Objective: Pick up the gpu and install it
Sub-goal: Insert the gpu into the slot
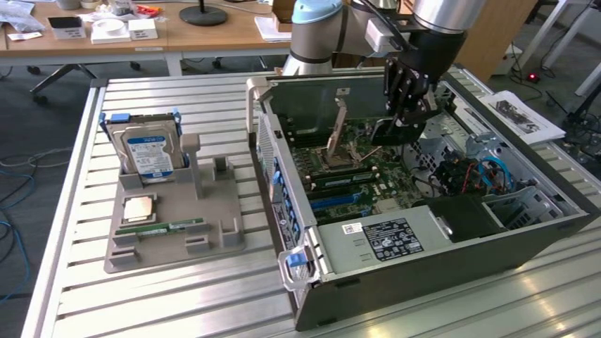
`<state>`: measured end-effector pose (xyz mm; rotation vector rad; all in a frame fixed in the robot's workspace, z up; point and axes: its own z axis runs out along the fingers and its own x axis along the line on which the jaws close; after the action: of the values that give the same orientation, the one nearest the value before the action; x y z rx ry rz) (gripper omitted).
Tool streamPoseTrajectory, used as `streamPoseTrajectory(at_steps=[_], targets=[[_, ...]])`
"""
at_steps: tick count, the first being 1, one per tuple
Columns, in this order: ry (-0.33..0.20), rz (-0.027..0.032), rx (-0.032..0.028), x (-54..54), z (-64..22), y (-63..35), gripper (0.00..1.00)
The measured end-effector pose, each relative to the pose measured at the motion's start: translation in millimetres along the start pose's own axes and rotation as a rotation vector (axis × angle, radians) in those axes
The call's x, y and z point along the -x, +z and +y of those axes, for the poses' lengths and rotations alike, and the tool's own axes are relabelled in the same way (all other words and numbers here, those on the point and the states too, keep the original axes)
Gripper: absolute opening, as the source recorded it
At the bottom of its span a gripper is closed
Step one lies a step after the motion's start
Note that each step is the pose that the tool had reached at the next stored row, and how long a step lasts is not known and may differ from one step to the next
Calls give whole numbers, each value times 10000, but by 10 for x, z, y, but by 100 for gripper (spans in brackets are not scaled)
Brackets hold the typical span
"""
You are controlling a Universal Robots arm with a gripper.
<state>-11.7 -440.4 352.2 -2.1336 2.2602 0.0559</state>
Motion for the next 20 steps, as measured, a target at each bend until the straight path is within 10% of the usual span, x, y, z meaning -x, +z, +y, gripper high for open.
streamPoseTrajectory(at_steps=[20], targets=[[-2,-1,0,-7,66,69,27]])
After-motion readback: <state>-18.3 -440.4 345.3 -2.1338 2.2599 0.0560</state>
